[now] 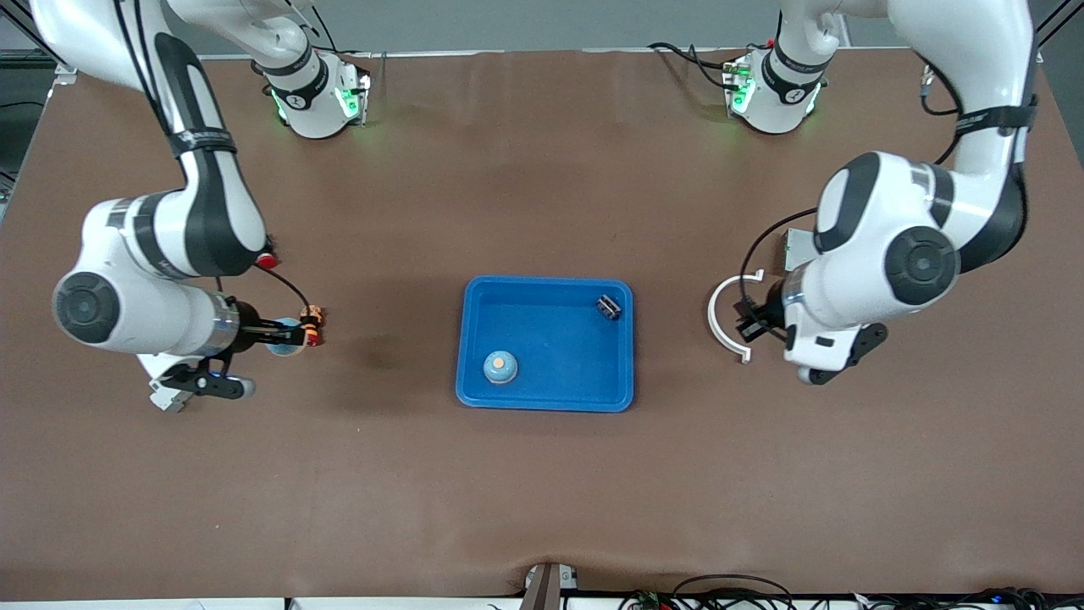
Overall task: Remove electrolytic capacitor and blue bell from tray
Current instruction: 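Carry the capacitor toward the valve while the right gripper carries the bell away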
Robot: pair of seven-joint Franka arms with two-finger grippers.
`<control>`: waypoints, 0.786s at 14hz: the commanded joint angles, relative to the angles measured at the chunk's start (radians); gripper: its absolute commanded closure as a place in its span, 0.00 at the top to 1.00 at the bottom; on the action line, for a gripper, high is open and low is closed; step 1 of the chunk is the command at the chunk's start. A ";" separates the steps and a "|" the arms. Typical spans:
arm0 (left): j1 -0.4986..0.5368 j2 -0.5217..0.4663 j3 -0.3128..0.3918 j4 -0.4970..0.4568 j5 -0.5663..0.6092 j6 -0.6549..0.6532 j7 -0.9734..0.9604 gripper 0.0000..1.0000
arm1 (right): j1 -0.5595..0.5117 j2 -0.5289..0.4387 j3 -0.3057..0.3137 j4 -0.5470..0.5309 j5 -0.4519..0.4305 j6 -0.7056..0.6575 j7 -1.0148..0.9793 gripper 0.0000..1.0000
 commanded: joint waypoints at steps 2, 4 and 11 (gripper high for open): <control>0.070 -0.040 -0.005 -0.071 0.067 -0.010 0.153 0.00 | -0.057 -0.077 0.022 -0.113 -0.014 0.065 -0.087 0.00; 0.113 -0.031 -0.007 -0.076 0.116 -0.008 0.228 0.00 | -0.085 -0.113 0.022 -0.205 -0.015 0.154 -0.144 0.00; 0.231 0.078 -0.007 -0.074 0.256 0.101 0.381 0.00 | -0.134 -0.160 0.020 -0.462 -0.017 0.461 -0.296 0.00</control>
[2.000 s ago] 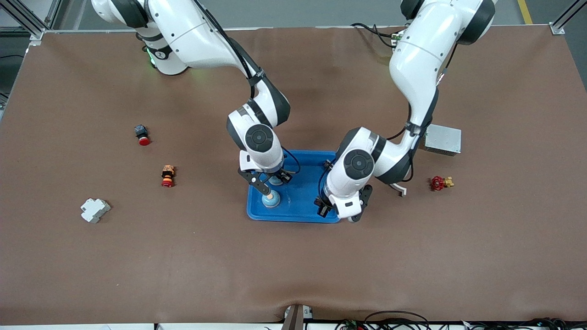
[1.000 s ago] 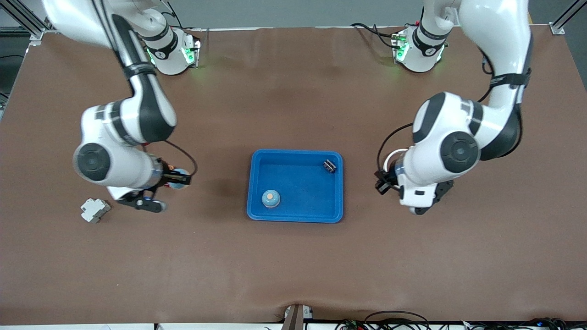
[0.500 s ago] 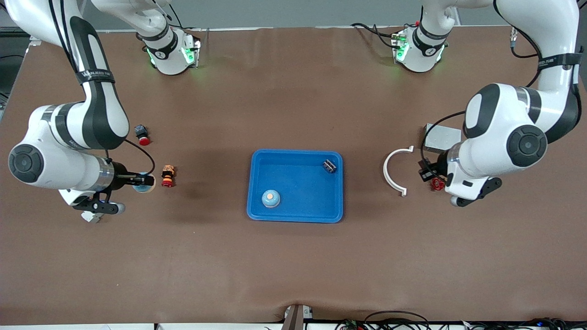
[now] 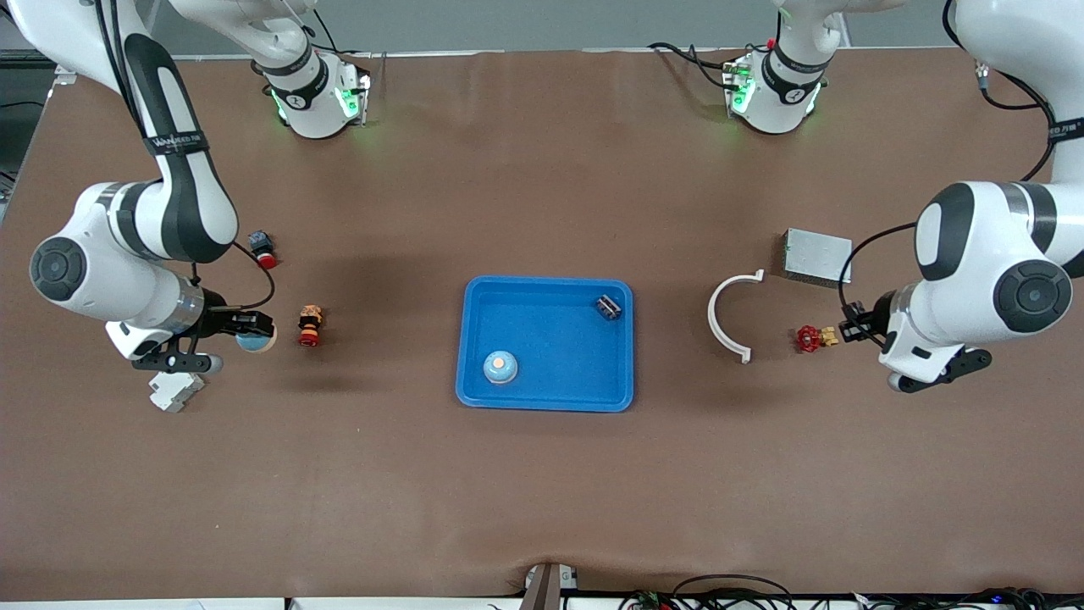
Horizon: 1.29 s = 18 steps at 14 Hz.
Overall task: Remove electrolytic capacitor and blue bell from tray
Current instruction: 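Carry the capacitor toward the valve while the right gripper carries the bell away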
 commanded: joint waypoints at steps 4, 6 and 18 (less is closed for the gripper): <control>0.059 0.100 -0.009 0.003 0.099 0.130 0.059 0.00 | -0.095 -0.011 0.022 -0.078 -0.013 0.105 -0.107 0.00; 0.094 0.121 -0.008 0.002 0.100 0.166 0.120 0.00 | -0.112 0.017 0.022 -0.078 -0.012 0.129 -0.111 0.00; 0.188 0.177 -0.009 -0.168 0.100 0.515 0.238 0.00 | -0.143 0.141 0.027 -0.073 0.005 0.214 -0.111 0.00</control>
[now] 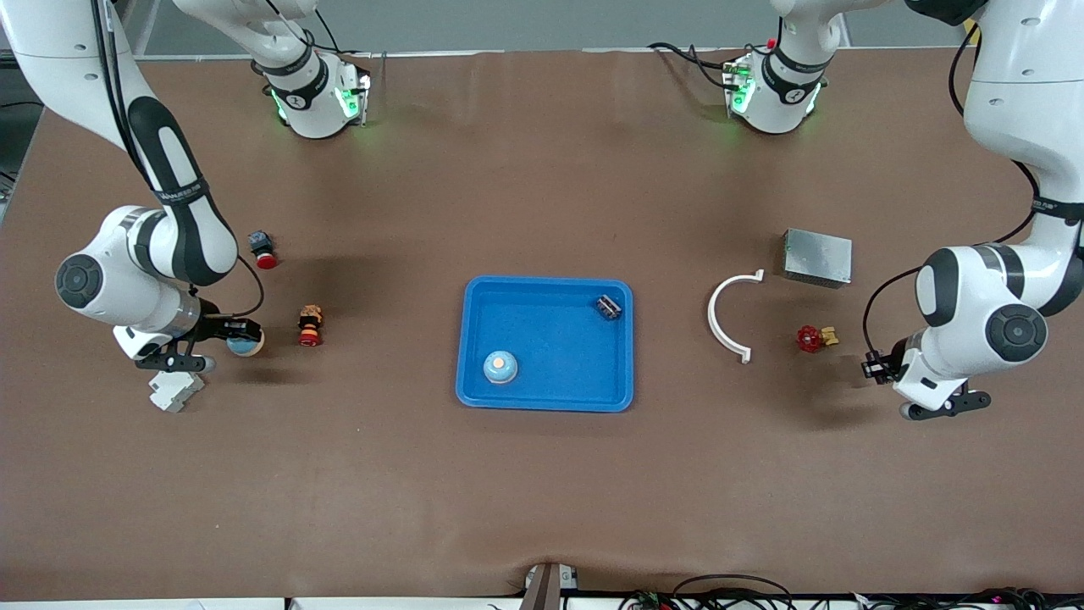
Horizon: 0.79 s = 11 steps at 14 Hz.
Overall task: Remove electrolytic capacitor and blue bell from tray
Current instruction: 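Carry the capacitor toward the valve while the right gripper carries the bell away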
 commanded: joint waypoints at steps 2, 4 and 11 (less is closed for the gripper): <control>0.034 -0.020 -0.010 -0.049 0.019 0.045 0.040 0.00 | -0.028 0.008 0.024 -0.002 0.007 0.021 -0.008 0.00; 0.037 -0.014 -0.010 -0.049 0.019 0.045 0.040 0.00 | -0.027 0.021 0.024 -0.002 0.019 0.039 -0.008 0.00; 0.037 0.014 -0.012 -0.048 0.007 0.049 0.040 0.00 | -0.028 0.037 0.026 -0.005 0.028 0.060 -0.008 0.00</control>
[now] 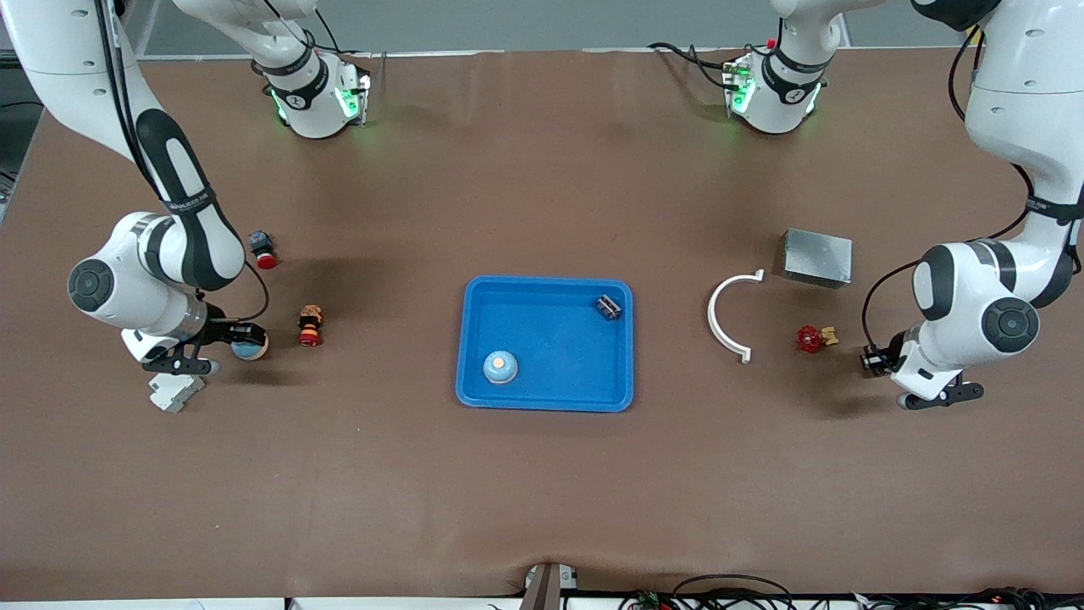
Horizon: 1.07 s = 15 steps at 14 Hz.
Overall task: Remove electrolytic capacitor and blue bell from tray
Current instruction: 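Carry the capacitor toward the valve while the right gripper carries the bell away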
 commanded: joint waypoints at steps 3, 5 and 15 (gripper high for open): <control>0.010 0.008 -0.010 -0.006 0.000 0.016 0.008 0.00 | -0.026 0.003 0.021 -0.007 0.021 0.019 -0.008 0.00; 0.010 0.009 -0.010 -0.005 0.000 0.016 0.008 0.09 | -0.026 0.005 0.023 -0.007 0.025 0.021 -0.008 0.00; 0.004 -0.034 -0.015 0.000 -0.001 -0.025 -0.001 1.00 | -0.026 0.022 0.023 -0.007 0.036 0.033 -0.003 0.99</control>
